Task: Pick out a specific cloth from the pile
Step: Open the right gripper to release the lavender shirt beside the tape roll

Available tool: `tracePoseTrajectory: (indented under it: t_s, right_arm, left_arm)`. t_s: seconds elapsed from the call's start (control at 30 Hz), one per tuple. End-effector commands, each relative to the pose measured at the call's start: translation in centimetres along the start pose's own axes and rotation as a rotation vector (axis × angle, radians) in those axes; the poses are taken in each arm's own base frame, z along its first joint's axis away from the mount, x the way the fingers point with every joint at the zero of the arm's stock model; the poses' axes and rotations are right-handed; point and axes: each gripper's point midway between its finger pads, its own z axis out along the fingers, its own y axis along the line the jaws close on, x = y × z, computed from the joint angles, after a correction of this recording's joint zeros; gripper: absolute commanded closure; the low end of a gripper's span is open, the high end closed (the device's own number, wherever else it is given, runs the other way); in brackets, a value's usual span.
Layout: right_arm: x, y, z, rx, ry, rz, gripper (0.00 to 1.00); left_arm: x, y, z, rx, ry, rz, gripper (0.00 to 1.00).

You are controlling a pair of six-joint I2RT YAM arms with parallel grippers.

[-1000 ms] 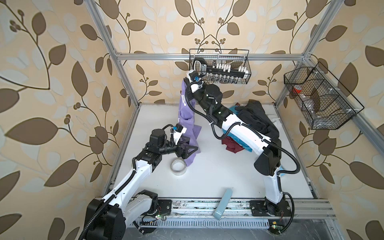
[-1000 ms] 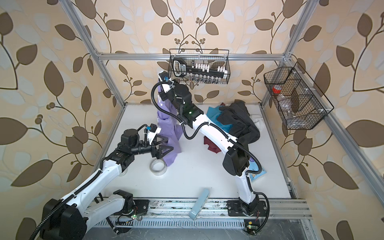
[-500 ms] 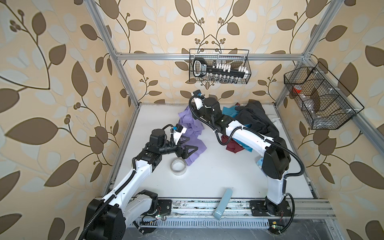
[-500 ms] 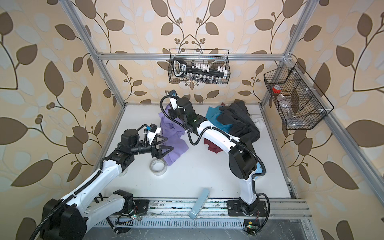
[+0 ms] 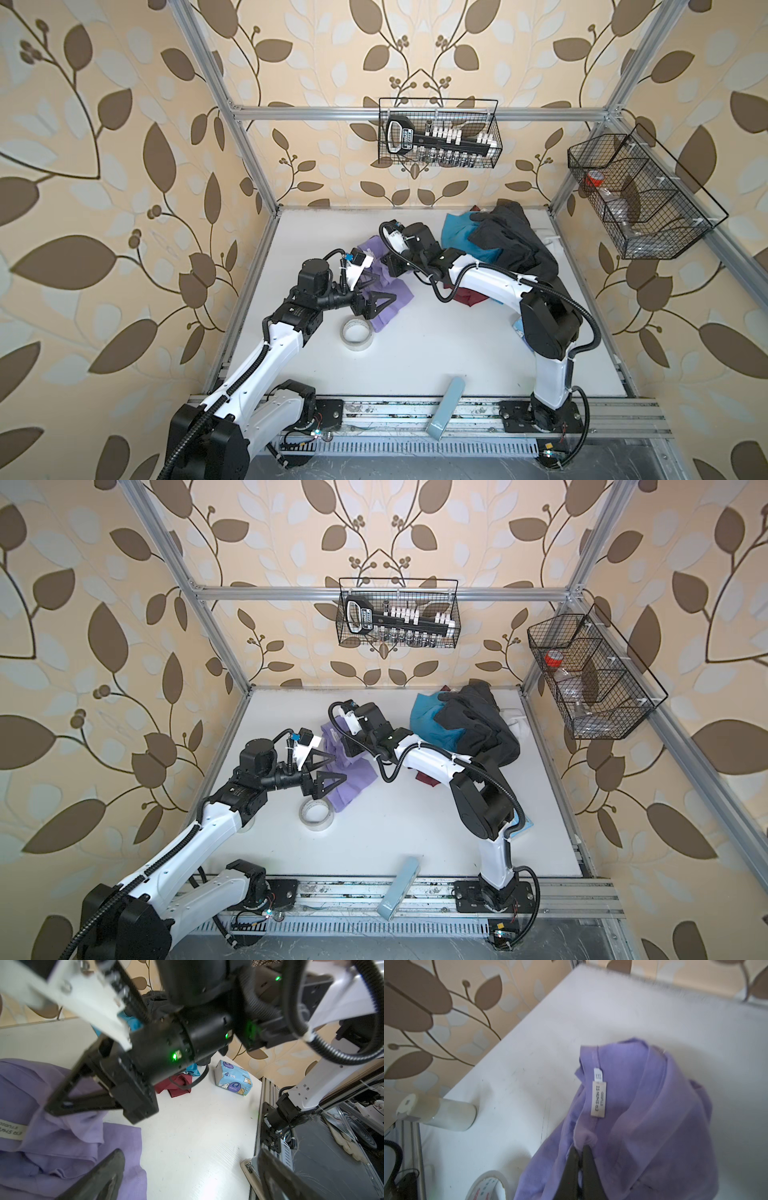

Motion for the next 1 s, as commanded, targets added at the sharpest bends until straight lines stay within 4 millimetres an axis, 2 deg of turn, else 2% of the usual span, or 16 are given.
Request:
tracePoseTrajectory:
  t_s: [0.0, 0.1, 0.27, 0.33, 0.47, 0.67, 0.97]
  right_arm:
    - [6.1, 0.0, 2.1, -0.054, 0.178, 0.080, 1.00]
    - [8.6, -0.2, 2.9, -0.066, 0.244, 0.108, 0.89]
    - [11.0, -0.4, 3.3, -0.068, 0.301, 0.126, 0.53]
    - [11.4, -0.6, 3.5, -0.057, 0.308, 0.125, 0.45]
    - [11.6, -0.8, 4.7, -0.049, 0.319, 0.136, 0.43]
    - [11.5, -1.6, 8.0, -0.019, 0.348, 0.151, 0.46]
    - [8.0, -1.4, 12.4, -0.046, 0.299, 0.154, 0.47]
  left_arm:
    - [-0.2, -0.9, -0.1, 0.030, -0.011, 0.046, 0.01]
    - [-0.1, -0.9, -0.1, 0.030, -0.010, 0.047, 0.01]
    - [-0.1, -0.9, -0.1, 0.028, -0.009, 0.048, 0.01]
    - [-0.1, -0.9, -0.1, 0.029, -0.009, 0.047, 0.01]
    - [-0.1, -0.9, -0.1, 0.028, -0.008, 0.045, 0.01]
    - [-0.2, -0.9, -0.1, 0.030, -0.009, 0.048, 0.01]
    - [-0.1, -1.0, 0.0, 0.034, -0.006, 0.055, 0.01]
